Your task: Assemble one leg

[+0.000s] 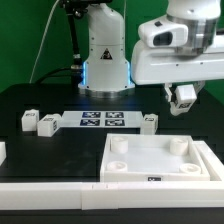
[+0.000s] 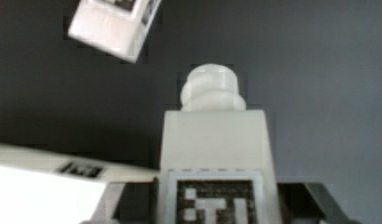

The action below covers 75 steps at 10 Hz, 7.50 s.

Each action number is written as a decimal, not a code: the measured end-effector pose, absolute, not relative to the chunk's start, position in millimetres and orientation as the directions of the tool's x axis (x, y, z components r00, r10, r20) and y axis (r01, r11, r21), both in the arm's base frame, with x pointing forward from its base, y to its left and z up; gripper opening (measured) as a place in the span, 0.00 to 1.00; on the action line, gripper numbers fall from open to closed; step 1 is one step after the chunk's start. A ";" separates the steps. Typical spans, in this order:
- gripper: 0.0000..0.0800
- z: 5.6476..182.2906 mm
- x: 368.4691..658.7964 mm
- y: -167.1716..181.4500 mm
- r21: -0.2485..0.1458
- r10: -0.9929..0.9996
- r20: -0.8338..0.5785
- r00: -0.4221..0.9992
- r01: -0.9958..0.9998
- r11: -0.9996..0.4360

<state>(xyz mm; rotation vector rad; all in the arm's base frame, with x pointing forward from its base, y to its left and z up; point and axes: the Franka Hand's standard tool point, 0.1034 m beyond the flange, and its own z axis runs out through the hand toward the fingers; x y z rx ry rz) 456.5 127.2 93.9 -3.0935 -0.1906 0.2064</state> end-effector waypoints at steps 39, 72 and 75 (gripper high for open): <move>0.36 59.8 605.3 106.4 0.036 0.280 0.523 0.805 0.307 -0.951; 0.81 86.4 588.8 113.0 -0.058 0.261 0.133 0.956 0.271 -0.961; 0.81 86.5 598.2 121.4 -0.068 0.252 0.087 0.964 0.258 -0.964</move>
Offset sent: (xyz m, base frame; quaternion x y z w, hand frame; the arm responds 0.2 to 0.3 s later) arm 0.0000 0.0000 0.0000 0.0000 0.2667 0.0000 0.9638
